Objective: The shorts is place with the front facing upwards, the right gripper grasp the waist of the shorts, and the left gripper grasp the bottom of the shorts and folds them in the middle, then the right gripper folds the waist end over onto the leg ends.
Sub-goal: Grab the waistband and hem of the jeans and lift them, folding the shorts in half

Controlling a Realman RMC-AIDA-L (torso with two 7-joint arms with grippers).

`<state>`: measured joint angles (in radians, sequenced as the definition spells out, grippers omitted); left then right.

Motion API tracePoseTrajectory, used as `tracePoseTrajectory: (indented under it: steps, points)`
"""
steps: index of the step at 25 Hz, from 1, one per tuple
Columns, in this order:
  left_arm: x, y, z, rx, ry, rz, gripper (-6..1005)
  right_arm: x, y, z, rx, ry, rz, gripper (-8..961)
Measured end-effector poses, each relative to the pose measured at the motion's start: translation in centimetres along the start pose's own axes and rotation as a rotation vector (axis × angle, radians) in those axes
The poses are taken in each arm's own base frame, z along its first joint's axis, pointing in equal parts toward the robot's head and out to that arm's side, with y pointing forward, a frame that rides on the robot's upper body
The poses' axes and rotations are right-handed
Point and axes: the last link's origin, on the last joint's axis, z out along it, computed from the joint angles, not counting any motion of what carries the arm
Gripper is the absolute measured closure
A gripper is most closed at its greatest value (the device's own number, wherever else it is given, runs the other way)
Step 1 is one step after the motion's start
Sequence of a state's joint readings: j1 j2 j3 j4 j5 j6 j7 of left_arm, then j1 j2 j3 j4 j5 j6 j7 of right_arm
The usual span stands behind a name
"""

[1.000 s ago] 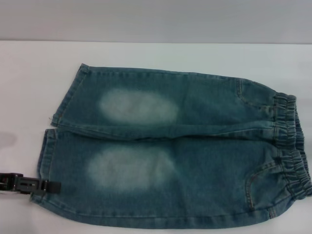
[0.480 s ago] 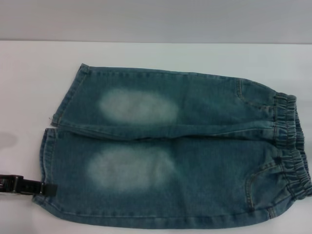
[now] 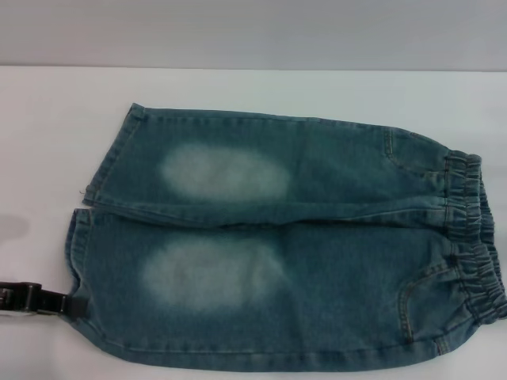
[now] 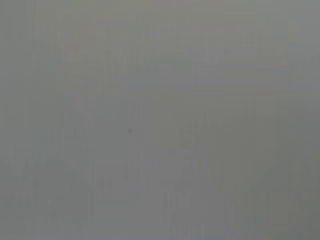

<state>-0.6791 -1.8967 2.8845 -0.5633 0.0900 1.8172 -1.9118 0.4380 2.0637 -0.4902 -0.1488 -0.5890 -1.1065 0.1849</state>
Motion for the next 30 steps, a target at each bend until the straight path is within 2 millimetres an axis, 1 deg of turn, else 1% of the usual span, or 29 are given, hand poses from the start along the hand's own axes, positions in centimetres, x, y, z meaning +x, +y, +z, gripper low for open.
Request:
tracePoseTrajectory:
  steps: [5,8,10,14,15,16,17,19,21,27,30]
  points:
    - [0.2,0.2,0.2,-0.011,0.012,0.002,931,-0.3,-0.1,0.3,-0.054,0.001,0.058,259]
    - [0.7,0.6,0.4,-0.044,0.05,-0.005,930,-0.9,-0.5,0.6,-0.153,0.012,0.142,259]
    - [1.0,0.9,0.5,-0.066,0.069,-0.009,929,-1.6,-0.5,1.0,-0.26,0.031,0.195,259]
    - [1.6,1.4,0.9,-0.085,0.079,0.001,927,-4.2,0.4,1.5,-0.581,0.12,0.245,258]
    - [1.8,1.5,1.0,-0.088,0.077,0.006,927,-4.8,0.7,1.5,-0.655,0.151,0.252,258]
    - [1.9,1.6,1.1,-0.089,0.077,0.009,927,-6.1,1.5,1.2,-0.827,0.235,0.249,258]
    - [1.9,1.6,1.1,-0.089,0.077,0.009,926,-6.1,1.5,1.2,-0.827,0.235,0.249,258]
    - [2.3,1.8,1.2,-0.088,0.078,0.021,925,-7.3,2.2,1.0,-0.966,0.327,0.234,258]
    - [2.7,2.0,1.3,-0.089,0.083,0.033,925,-8.2,2.9,0.7,-1.087,0.455,0.199,258]
    - [3.4,2.2,1.2,-0.097,0.11,0.052,922,-9.4,4.4,-0.3,-1.326,0.746,0.063,259]
    - [3.5,2.3,1.2,-0.098,0.113,0.055,921,-9.7,4.5,-0.8,-1.407,0.861,-0.045,259]
